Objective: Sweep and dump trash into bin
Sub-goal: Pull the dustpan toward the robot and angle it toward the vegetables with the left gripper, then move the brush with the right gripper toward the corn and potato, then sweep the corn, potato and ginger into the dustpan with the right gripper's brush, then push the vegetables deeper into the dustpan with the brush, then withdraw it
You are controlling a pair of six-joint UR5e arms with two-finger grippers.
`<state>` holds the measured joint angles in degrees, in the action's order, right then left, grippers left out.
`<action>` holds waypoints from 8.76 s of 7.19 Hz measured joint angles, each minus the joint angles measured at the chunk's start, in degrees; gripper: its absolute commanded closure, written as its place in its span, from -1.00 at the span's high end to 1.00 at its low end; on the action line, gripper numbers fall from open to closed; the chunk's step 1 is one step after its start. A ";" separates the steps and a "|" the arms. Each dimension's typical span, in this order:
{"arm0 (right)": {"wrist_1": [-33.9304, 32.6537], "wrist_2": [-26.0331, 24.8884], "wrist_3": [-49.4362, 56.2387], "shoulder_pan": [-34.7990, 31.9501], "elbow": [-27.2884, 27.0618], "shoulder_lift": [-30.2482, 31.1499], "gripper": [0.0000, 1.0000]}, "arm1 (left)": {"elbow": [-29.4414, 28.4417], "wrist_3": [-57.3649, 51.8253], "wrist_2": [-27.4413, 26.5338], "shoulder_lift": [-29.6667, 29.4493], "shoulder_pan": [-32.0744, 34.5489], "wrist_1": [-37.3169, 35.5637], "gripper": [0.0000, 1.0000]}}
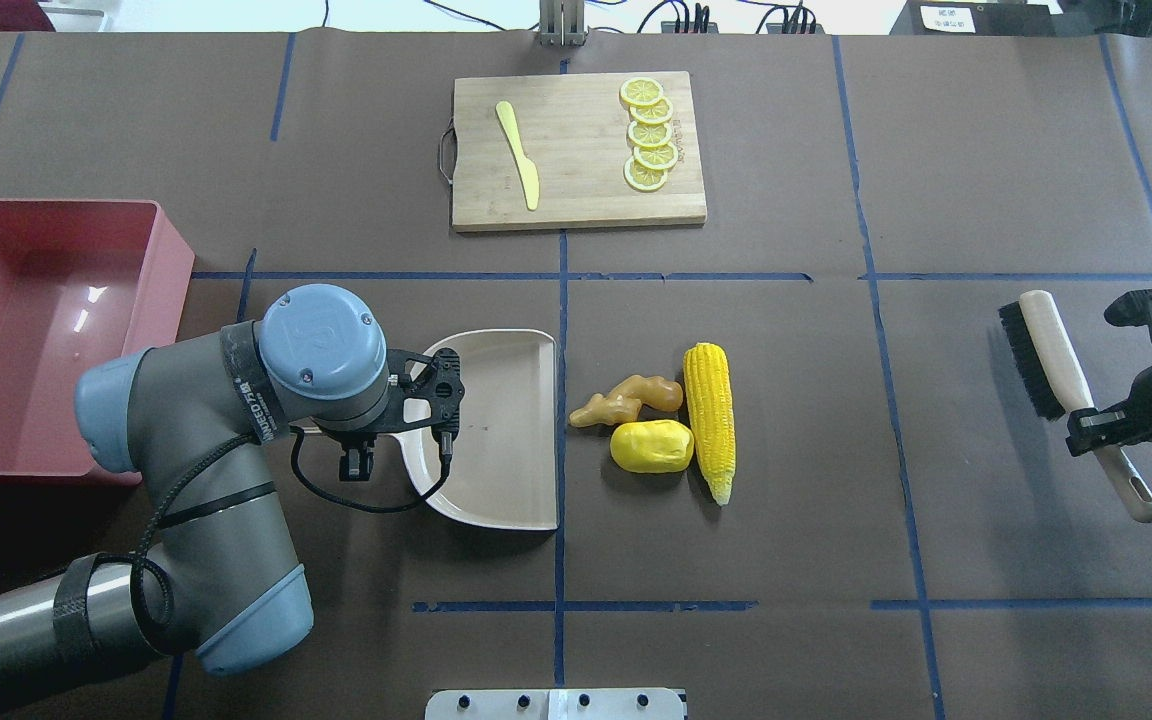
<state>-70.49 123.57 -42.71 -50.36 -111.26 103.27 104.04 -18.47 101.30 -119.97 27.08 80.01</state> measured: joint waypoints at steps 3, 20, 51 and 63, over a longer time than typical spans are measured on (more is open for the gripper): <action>0.00 -0.02 -0.11 0.07 0.01 -0.11 -1.00 | -2.04 1.10 -0.05 -1.35 -0.10 0.01 -1.00; -1.02 -10.76 -33.35 24.85 0.74 -23.40 -1.00 | -2.45 1.06 0.04 -1.48 0.07 0.40 -1.00; -8.09 -11.66 -42.52 30.58 14.76 -51.37 -1.00 | -1.48 1.15 0.06 -1.41 0.25 0.49 -1.00; -9.32 -11.44 -42.25 30.05 8.50 -47.32 -1.00 | -1.30 1.15 0.13 -1.41 0.25 0.67 -1.00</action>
<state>-79.81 112.14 -84.97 -20.31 -102.76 55.95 102.74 -17.32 101.43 -121.38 27.33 80.68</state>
